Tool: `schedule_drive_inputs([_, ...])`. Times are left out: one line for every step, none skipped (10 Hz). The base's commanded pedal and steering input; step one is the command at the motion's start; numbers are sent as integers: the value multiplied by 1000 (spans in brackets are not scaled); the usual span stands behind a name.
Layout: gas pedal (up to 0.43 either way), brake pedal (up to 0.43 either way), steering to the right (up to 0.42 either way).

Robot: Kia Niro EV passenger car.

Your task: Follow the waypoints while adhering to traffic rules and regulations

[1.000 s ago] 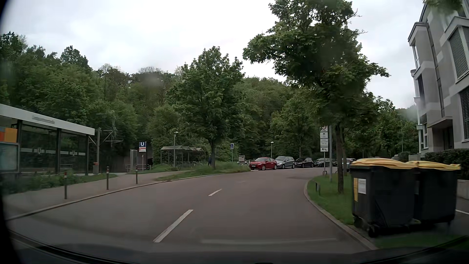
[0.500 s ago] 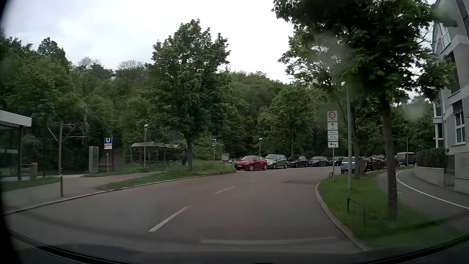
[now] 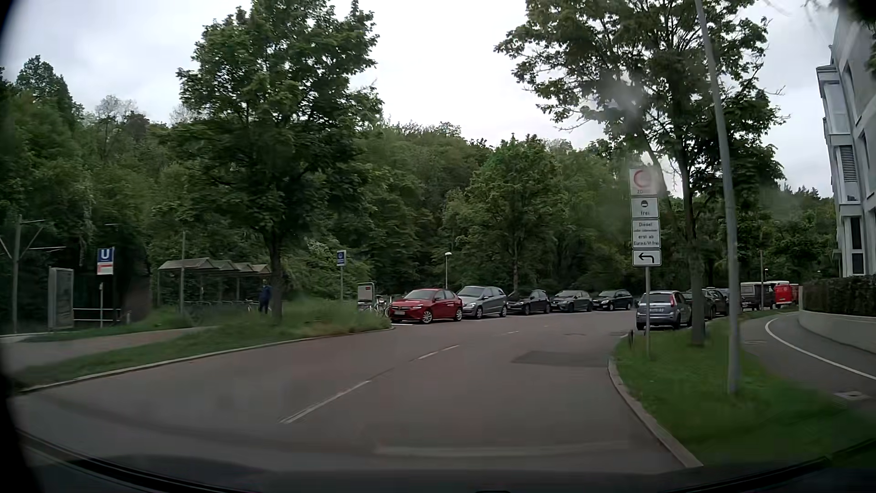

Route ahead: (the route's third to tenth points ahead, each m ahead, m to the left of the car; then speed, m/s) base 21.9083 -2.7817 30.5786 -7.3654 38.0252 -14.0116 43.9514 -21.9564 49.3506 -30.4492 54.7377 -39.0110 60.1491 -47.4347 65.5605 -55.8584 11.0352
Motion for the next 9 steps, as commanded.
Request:
schedule_drive_inputs([79,0,82])
schedule_drive_inputs([79,0,81])
schedule_drive_inputs([79,0,81])
schedule_drive_inputs([79,0,82])
schedule_drive_inputs([79,0,81])
schedule_drive_inputs([87,0,82])
schedule_drive_inputs([87,0,83])
schedule_drive_inputs([87,0,84])
schedule_drive_inputs([87,0,91])
